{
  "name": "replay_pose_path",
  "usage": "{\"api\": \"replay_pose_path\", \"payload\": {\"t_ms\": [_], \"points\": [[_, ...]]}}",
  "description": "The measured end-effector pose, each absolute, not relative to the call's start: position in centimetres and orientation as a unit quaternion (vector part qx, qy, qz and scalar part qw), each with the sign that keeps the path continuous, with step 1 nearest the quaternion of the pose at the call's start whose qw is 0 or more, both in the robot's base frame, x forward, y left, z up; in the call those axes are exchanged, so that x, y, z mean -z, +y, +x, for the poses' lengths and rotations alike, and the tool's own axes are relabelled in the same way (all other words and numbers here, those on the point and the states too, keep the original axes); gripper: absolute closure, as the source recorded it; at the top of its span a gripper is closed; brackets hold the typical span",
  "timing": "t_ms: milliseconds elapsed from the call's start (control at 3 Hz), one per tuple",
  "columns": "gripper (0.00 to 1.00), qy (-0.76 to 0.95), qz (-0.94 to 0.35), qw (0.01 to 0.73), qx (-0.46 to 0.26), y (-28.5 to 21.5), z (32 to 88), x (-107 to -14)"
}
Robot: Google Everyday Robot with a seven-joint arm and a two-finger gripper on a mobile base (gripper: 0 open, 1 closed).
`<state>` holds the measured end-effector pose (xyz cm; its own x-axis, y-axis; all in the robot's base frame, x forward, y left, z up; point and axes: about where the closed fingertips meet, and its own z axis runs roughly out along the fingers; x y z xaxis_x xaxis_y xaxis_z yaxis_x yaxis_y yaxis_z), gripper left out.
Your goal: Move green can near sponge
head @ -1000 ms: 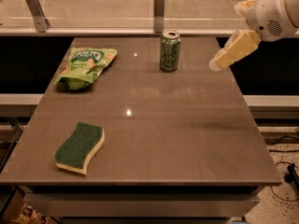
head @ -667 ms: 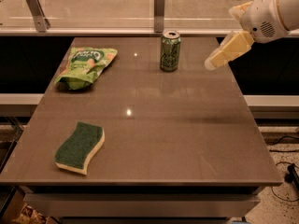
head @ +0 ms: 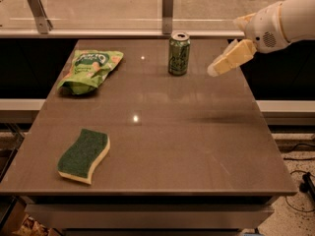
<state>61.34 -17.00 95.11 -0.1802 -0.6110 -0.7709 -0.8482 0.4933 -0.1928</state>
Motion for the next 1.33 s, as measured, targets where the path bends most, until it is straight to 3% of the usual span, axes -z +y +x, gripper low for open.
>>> {"api": "replay_pose_path", "payload": {"t_ms": [1333], "points": [[0.00,0.721,-0.456,0.481,-0.203,-11.8,65.2,-91.8]]}}
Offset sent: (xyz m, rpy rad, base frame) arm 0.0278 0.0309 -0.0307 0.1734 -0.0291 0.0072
